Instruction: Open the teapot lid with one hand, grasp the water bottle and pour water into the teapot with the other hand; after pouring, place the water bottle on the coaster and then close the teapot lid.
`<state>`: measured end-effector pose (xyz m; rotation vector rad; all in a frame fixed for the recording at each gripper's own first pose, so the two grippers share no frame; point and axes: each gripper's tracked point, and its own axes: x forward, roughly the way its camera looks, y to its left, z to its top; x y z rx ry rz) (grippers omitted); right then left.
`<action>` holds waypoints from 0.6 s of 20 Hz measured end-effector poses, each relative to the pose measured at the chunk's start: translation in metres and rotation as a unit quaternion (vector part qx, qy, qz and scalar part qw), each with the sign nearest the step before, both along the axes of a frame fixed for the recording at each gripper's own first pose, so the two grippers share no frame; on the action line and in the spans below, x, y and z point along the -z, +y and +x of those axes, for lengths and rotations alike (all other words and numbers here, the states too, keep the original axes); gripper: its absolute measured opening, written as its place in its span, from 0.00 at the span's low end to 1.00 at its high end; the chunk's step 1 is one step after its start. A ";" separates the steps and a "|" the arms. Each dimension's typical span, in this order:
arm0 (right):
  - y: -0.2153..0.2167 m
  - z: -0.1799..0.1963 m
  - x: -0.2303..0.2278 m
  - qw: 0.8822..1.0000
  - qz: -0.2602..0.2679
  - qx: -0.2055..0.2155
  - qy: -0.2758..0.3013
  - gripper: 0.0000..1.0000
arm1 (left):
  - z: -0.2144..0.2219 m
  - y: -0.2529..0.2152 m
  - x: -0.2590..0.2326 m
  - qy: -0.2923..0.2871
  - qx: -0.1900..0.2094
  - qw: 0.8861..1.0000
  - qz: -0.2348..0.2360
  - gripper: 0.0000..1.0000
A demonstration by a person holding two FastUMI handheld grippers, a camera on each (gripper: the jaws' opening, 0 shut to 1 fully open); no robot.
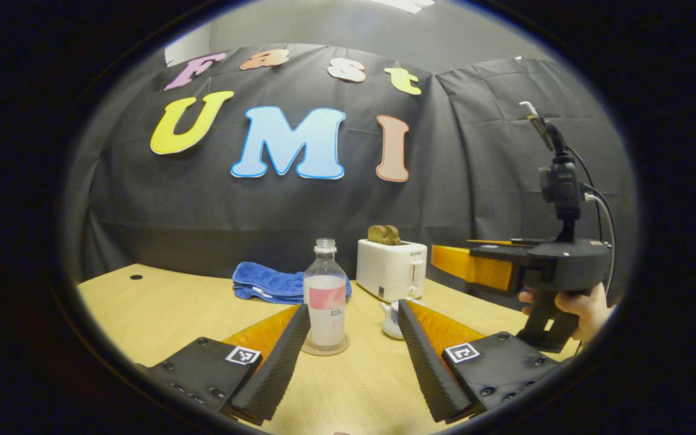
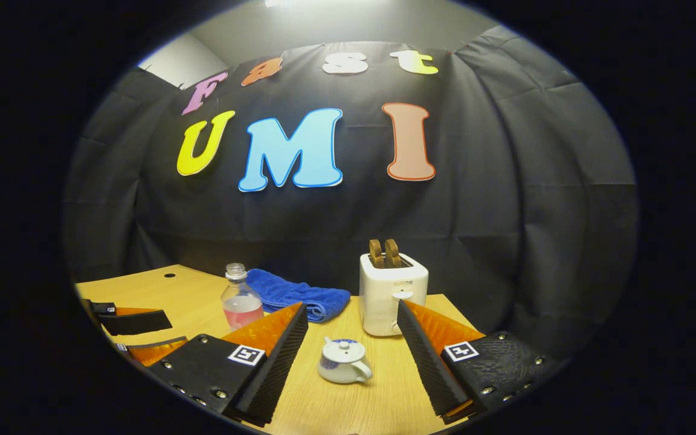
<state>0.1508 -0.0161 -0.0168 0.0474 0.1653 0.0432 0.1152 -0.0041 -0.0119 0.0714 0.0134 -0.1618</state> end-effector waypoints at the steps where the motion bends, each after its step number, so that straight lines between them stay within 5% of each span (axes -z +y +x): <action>1: 0.001 -0.012 -0.001 1.000 0.001 0.003 0.001 0.93 | -0.005 0.001 -0.003 0.000 -0.002 1.000 0.001 1.00; 12: 0.012 -0.110 0.011 0.997 -0.051 0.042 -0.029 0.93 | -0.053 -0.009 -0.003 -0.013 -0.019 1.000 0.018 1.00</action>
